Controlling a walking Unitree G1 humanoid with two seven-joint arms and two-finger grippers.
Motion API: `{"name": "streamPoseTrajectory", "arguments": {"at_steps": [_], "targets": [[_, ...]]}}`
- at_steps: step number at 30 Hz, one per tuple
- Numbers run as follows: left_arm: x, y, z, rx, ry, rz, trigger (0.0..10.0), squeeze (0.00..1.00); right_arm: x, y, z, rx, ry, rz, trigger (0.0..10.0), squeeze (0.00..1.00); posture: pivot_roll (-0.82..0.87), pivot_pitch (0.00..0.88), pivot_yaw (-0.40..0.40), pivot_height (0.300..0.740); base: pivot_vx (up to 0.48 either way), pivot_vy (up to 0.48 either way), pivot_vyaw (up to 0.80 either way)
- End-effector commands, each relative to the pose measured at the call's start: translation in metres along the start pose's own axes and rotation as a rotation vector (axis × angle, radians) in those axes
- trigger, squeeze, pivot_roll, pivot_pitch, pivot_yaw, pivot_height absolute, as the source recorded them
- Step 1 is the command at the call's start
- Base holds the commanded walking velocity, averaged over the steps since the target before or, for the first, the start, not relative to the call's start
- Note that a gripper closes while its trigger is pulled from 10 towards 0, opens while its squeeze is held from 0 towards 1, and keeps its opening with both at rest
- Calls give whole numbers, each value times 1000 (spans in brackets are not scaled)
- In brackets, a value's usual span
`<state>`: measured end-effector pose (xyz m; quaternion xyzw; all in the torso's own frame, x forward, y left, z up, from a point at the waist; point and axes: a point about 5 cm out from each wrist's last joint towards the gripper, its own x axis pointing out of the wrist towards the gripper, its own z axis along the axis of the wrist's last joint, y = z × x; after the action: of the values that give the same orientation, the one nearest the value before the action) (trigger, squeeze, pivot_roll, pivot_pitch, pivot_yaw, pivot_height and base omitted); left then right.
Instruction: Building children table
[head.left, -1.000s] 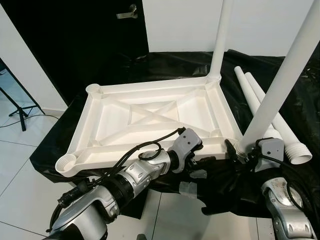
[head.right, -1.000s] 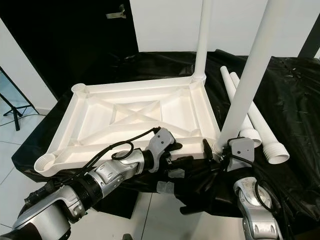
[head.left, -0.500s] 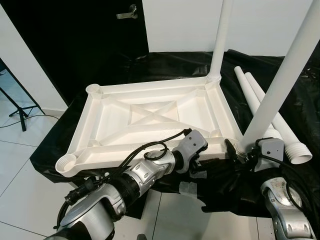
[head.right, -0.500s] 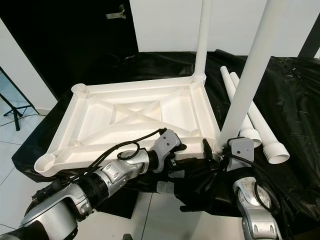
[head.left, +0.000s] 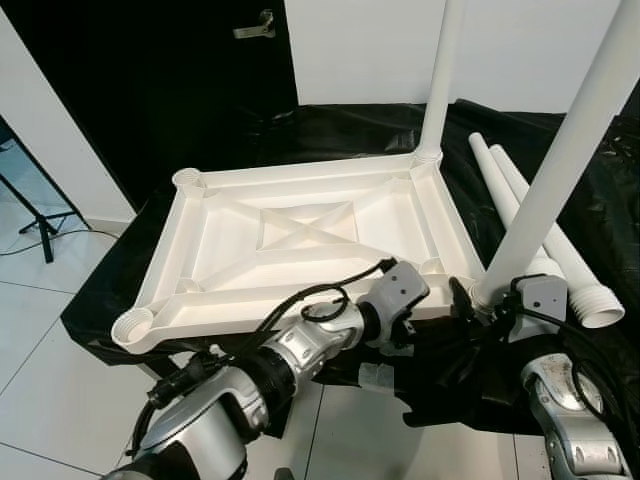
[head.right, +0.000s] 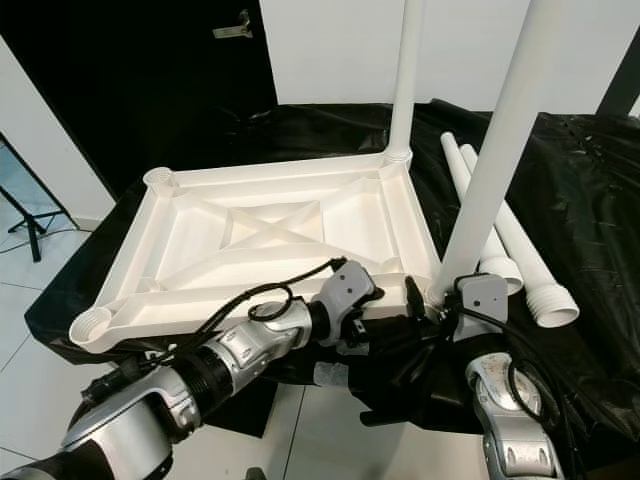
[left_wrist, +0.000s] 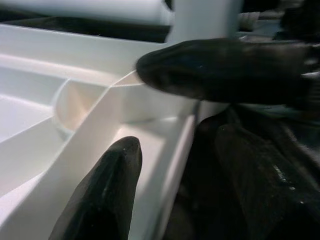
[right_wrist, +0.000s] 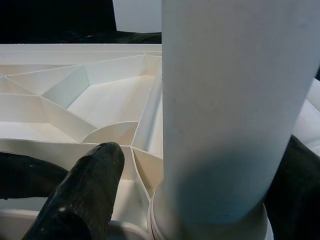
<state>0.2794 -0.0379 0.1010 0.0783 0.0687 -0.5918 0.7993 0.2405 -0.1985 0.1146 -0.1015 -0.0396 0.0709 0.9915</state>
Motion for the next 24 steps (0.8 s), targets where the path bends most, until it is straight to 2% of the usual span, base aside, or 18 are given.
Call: {"name": "streamPoseTrajectory", "arguments": {"at_steps": [1,2,3,6,7,9,10,12,13,24], "targets": [[-8,-23,-2,19,23,-545,9804,0,1,9,-3,10,12,34,10000,0,26,0,76,740,0,0,0],[-8,-21,-1,11,19,-544,5961,47,2,9,-2,10,9,34,10000,0,25,0,76,740,0,0,0],[-8,-20,0,5,12,-541,510,243,3,8,-1,9,6,33,10000,0,25,0,76,740,0,0,0],[-7,-20,1,-1,5,-539,510,243,3,8,-1,9,4,31,10000,0,25,0,76,740,0,0,0],[-7,-19,2,-5,-2,-542,0,243,4,7,0,9,3,30,10000,0,25,0,76,740,0,0,0],[-8,-20,2,-6,-5,-545,0,235,3,7,-1,8,4,30,10000,0,25,0,76,740,0,0,0],[-8,-20,2,-6,-7,-547,1804,235,3,7,-1,8,5,29,10000,0,25,0,76,740,0,0,0],[-8,-20,1,0,-3,-547,1804,235,2,7,-1,8,6,30,10000,0,25,0,76,740,0,0,0],[-8,-20,0,1,-2,-549,10000,231,2,7,-2,9,7,30,10000,0,25,0,76,740,0,0,0],[-8,-20,-2,13,7,-548,10000,184,1,6,-2,11,13,27,10000,0,24,0,80,740,0,0,0]]}}
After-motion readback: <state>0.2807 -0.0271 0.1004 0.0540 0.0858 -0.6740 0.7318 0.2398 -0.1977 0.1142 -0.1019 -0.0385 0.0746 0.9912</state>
